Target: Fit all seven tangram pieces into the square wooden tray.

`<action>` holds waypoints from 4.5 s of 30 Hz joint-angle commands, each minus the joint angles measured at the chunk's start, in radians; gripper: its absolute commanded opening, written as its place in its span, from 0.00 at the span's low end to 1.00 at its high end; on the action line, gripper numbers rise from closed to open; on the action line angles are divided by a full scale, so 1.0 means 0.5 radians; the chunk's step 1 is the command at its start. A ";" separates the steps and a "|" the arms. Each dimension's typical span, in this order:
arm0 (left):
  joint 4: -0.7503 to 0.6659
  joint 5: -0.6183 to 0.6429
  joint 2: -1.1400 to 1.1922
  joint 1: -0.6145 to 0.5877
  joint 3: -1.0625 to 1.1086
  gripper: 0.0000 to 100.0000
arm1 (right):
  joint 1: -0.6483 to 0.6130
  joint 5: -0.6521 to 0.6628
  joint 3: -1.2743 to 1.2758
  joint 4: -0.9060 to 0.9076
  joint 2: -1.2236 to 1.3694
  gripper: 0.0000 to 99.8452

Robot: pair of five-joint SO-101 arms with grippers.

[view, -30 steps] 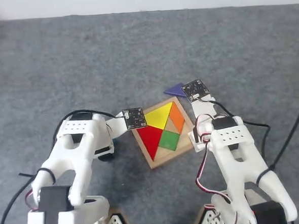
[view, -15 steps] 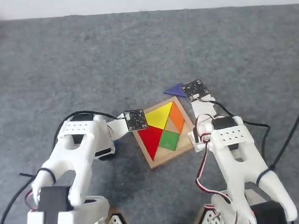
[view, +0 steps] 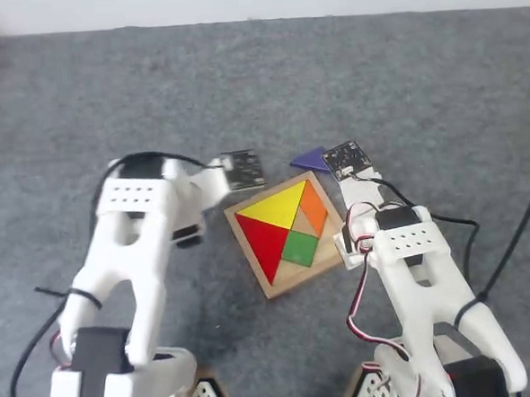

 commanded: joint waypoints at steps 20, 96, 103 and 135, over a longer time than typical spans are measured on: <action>-0.104 1.274 -0.028 1.132 -0.038 0.07 | 0.778 0.310 0.460 0.087 -0.833 0.46; -0.608 1.660 0.169 0.951 0.017 0.16 | 0.560 0.301 0.519 0.081 -0.781 0.46; -0.620 1.783 0.221 1.191 -0.002 0.16 | 0.557 0.301 0.519 0.081 -0.784 0.46; -0.589 1.636 0.221 1.108 0.210 0.16 | 0.557 0.301 0.519 0.081 -0.784 0.46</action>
